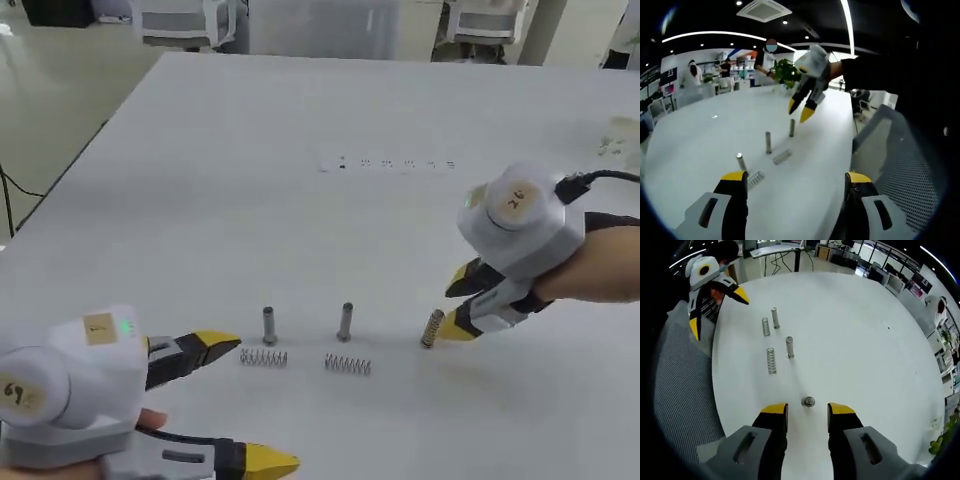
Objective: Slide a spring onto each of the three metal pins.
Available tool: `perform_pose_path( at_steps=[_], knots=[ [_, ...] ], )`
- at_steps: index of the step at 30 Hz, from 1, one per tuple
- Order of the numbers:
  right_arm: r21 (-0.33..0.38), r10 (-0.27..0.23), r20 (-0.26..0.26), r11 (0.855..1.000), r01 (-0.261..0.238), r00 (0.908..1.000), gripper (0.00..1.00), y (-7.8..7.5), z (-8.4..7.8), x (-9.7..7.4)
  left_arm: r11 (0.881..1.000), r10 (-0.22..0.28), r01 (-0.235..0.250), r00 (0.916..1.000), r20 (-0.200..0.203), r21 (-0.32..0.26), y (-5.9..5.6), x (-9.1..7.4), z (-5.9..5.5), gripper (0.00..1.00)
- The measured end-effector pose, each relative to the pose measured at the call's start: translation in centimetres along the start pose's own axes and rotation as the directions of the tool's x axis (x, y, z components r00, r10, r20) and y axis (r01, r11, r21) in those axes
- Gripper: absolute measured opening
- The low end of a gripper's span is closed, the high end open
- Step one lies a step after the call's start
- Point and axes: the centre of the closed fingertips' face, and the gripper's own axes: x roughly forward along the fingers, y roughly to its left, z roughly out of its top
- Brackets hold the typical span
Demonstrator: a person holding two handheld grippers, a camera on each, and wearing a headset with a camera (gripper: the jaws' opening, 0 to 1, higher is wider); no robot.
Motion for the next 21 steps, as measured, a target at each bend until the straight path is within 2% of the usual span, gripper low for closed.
perform_pose_path(
  at_steps=[5, 9, 12, 15, 21],
  knots=[
    [0.032, -0.007, 0.019, 0.999, 0.007, 0.9998, 0.3, 1.2, 0.3, -1.4, 1.0, -0.005, 0.005, 1.0, 0.002, 0.008, 0.1, -1.0, 0.2, 0.75],
    [0.049, -0.006, 0.039, 0.999, 0.004, 0.9992, 0.29, 2.6, 1.1, -2.0, 1.0, 0.001, -0.002, 0.9999, 0.017, 0.013, 0.6, -1.7, 0.4, 0.75],
    [0.055, -0.003, 0.048, 0.998, 0.0, 0.9988, 0.28, 3.3, 1.4, -2.0, 1.0, 0.004, -0.004, 0.9995, 0.03, 0.013, 0.9, -1.9, 0.5, 0.75],
    [0.061, 0.024, 0.056, 0.998, -0.028, 0.9981, 0.27, 4.7, 2.0, -1.4, 1.0, 0.007, -0.007, 0.9991, 0.042, 0.009, 1.1, -2.0, 0.5, 0.75],
    [0.025, 0.081, 0.066, 0.996, -0.082, 0.9946, 0.26, 6.8, 3.5, 0.5, 1.0, 0.003, -0.003, 0.9988, 0.05, 0.005, 0.7, -1.7, 0.3, 0.75]
  ],
)
